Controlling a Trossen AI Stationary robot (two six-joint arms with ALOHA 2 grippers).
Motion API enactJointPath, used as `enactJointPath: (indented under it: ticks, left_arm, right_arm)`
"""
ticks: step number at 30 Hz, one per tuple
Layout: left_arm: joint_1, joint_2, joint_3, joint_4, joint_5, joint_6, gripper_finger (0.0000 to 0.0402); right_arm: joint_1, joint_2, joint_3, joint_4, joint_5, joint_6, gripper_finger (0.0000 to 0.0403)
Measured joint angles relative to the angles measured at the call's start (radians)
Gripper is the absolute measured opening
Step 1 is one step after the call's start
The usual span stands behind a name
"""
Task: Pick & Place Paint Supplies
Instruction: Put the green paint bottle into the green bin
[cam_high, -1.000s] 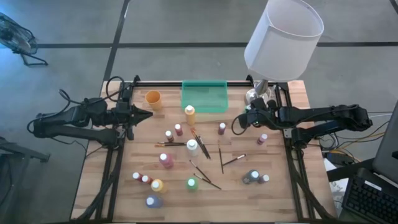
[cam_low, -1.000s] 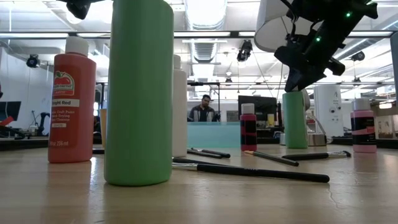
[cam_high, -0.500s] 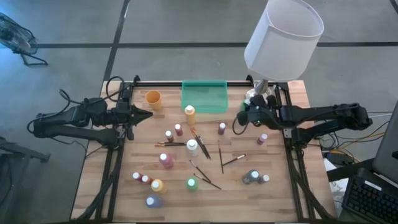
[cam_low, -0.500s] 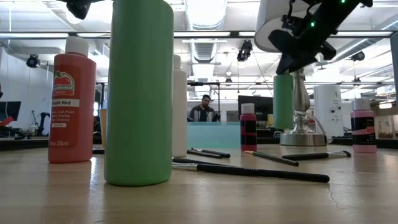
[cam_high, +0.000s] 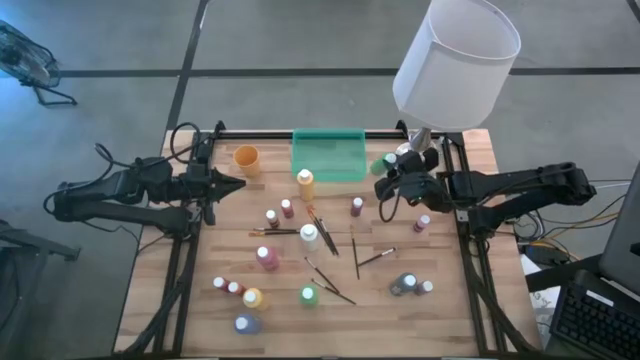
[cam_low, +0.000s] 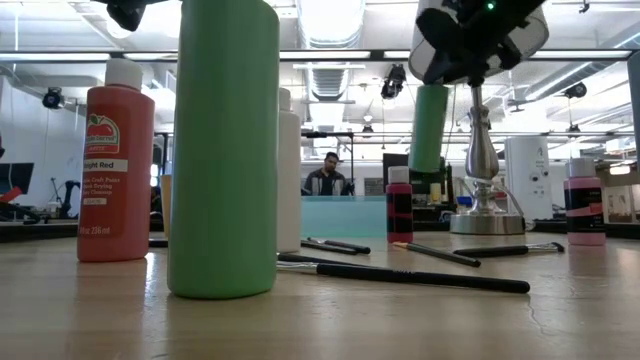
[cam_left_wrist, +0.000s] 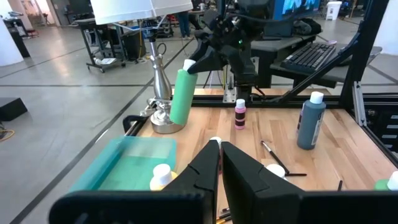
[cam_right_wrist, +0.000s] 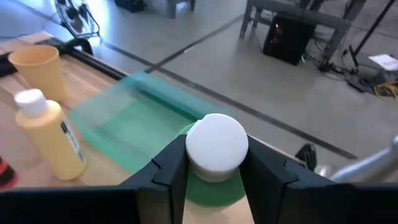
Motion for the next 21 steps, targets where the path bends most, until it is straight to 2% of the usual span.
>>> enactJointPath:
  ticks: [9, 21]
  left_arm:
    - [0.000, 0.001, 0.000, 0.000, 0.000, 0.000, 0.0023]
    - [0.000, 0.002, 0.000, 0.000, 0.000, 0.000, 0.0023]
  right_arm:
    - [-0.002, 0.138, 0.039, 0.227, 0.001, -0.147, 0.0111]
    - [-0.071, 0.385, 0.190, 0.310, 0.039, -0.133, 0.0111]
